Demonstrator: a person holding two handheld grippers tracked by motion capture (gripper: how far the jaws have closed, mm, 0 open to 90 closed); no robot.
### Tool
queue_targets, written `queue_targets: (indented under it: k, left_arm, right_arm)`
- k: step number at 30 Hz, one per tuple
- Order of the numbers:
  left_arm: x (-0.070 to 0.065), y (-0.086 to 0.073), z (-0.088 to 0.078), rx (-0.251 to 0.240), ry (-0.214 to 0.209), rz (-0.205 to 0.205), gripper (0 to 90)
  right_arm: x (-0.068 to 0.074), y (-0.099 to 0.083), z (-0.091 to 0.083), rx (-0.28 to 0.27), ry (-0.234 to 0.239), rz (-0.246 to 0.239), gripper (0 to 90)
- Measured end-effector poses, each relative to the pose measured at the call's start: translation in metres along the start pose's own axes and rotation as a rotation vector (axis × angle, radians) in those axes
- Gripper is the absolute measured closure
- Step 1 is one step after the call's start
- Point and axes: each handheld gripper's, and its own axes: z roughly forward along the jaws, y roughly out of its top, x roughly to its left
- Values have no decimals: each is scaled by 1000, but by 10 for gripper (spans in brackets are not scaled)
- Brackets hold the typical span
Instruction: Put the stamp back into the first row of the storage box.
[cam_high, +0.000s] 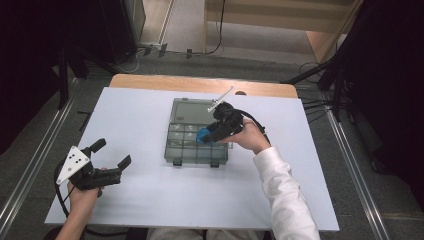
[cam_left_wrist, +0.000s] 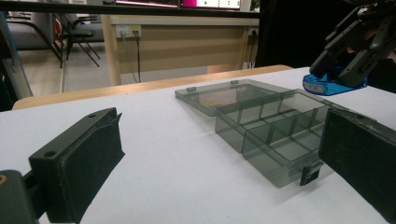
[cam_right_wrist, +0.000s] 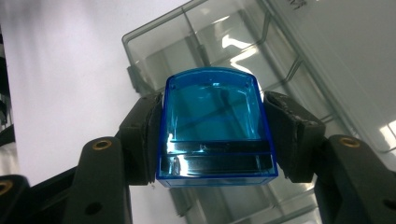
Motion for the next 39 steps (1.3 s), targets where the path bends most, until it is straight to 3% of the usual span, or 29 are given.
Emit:
queue_targets:
  k: [5, 7, 13, 17, 20, 22, 27, 32, 39]
  left_arm:
    - [0, 0, 0, 2, -3, -2, 0]
    - [0, 0, 0, 2, -3, -2, 0]
    - [1, 0, 0, 2, -5, -5, 0]
    - [1, 0, 0, 1, -7, -6, 0]
    - [1, 0, 1, 1, -10, -6, 0]
    - [1, 0, 1, 1, -11, -6, 0]
    - [1, -1, 1, 0, -11, -17, 0]
    - [1, 0, 0, -4, -9, -14, 0]
    - [1, -1, 1, 0, -14, -11, 0]
  right_arm:
    - [-9, 0, 6, -13, -9, 1, 423]
    - [-12, 4, 11, 13, -26, -27, 423]
    - [-13, 13, 11, 2, -38, -67, 424]
    - [-17, 20, 11, 24, -51, -101, 423]
    - [-22, 24, 11, 18, -48, -99, 423]
    - [-26, 26, 12, 47, -62, -112, 423]
    - [-36, 26, 15, 11, -34, -107, 424]
    - [-44, 23, 23, 26, -30, -116, 423]
    - [-43, 23, 30, 37, -32, -143, 423]
